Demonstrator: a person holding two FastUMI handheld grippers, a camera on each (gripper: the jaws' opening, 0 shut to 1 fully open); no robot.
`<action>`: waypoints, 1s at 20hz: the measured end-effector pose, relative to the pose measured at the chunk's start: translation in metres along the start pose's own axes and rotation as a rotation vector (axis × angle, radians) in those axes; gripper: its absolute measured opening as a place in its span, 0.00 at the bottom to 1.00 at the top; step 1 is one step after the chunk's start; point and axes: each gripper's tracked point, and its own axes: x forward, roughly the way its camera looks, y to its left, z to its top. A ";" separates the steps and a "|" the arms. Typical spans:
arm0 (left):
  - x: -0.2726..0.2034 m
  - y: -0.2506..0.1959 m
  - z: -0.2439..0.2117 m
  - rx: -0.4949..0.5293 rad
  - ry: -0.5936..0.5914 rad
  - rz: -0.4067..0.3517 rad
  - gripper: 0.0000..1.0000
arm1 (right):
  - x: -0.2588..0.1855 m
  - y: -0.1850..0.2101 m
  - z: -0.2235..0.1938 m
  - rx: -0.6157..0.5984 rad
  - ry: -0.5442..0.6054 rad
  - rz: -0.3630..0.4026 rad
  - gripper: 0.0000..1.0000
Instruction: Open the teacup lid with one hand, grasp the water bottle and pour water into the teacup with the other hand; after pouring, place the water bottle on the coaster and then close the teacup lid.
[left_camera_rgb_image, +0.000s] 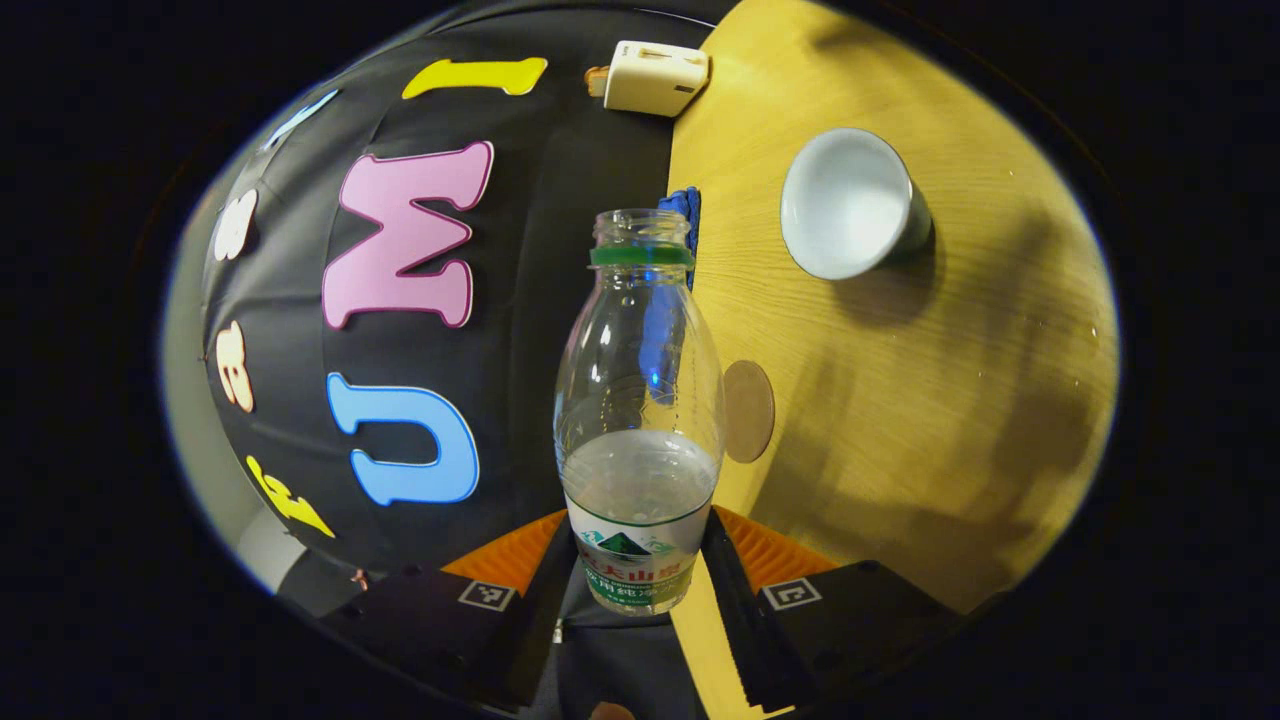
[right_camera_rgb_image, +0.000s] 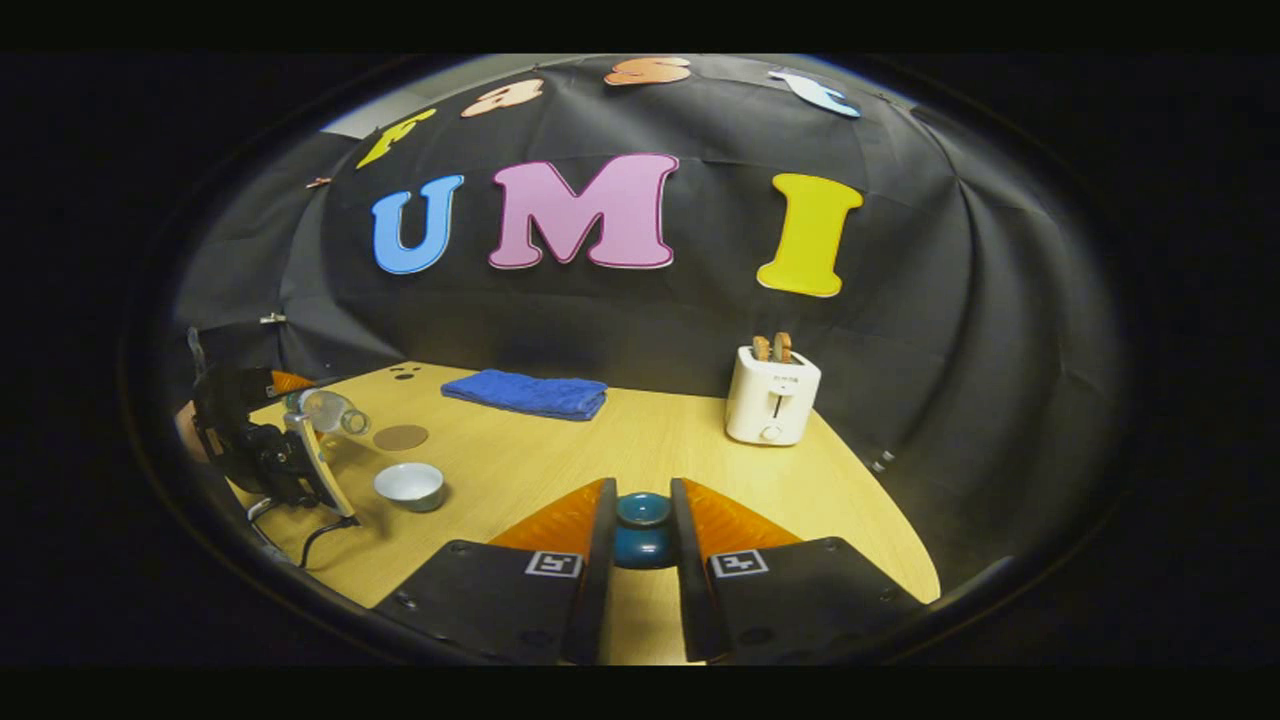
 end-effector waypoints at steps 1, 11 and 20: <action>0.000 0.002 0.000 0.022 -0.003 0.009 0.74 | 0.000 -0.001 0.000 -0.002 0.001 0.001 0.32; 0.010 0.019 0.014 0.165 -0.040 0.075 0.74 | 0.000 -0.008 -0.001 0.005 0.000 0.000 0.32; 0.014 0.017 0.021 0.205 -0.062 0.088 0.75 | 0.004 -0.010 -0.001 0.010 -0.001 -0.008 0.32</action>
